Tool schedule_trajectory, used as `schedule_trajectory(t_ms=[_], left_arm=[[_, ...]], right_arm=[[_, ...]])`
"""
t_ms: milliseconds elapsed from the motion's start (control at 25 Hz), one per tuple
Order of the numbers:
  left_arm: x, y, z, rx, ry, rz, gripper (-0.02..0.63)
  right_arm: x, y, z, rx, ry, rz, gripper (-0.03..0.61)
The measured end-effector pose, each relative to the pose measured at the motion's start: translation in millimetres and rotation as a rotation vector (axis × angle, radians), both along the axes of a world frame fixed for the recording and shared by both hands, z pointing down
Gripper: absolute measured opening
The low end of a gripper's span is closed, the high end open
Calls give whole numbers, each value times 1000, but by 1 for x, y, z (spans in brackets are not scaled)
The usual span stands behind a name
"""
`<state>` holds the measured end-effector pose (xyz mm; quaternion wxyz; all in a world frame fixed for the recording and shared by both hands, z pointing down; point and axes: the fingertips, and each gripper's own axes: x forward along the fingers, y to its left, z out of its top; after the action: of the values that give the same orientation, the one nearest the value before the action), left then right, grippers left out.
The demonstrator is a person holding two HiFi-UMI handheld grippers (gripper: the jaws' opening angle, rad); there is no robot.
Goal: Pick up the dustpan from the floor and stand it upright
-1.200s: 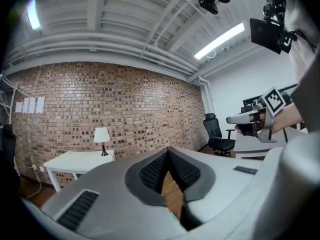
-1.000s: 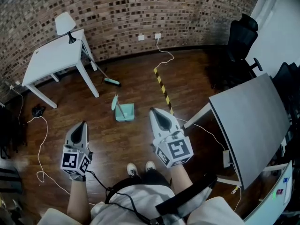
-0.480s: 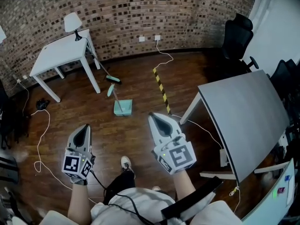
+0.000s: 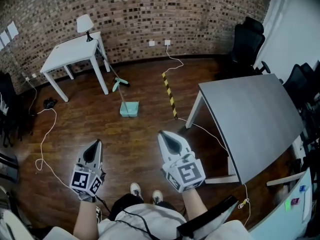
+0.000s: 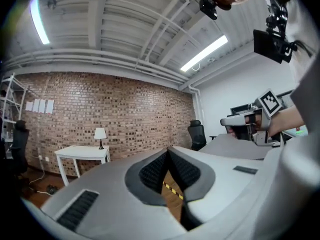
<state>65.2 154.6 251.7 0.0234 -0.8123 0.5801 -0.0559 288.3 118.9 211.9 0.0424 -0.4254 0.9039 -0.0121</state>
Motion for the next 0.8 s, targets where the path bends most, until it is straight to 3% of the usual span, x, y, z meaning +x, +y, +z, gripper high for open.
schedule_trajectory(t_ms=[320, 800], left_arm=[[-1, 8, -17, 2, -31, -14, 5], [-12, -5, -25, 39, -31, 30, 6]], right_arm=[[0, 20, -8, 8, 4, 26, -17], [-47, 0, -20, 12, -12, -14, -20]])
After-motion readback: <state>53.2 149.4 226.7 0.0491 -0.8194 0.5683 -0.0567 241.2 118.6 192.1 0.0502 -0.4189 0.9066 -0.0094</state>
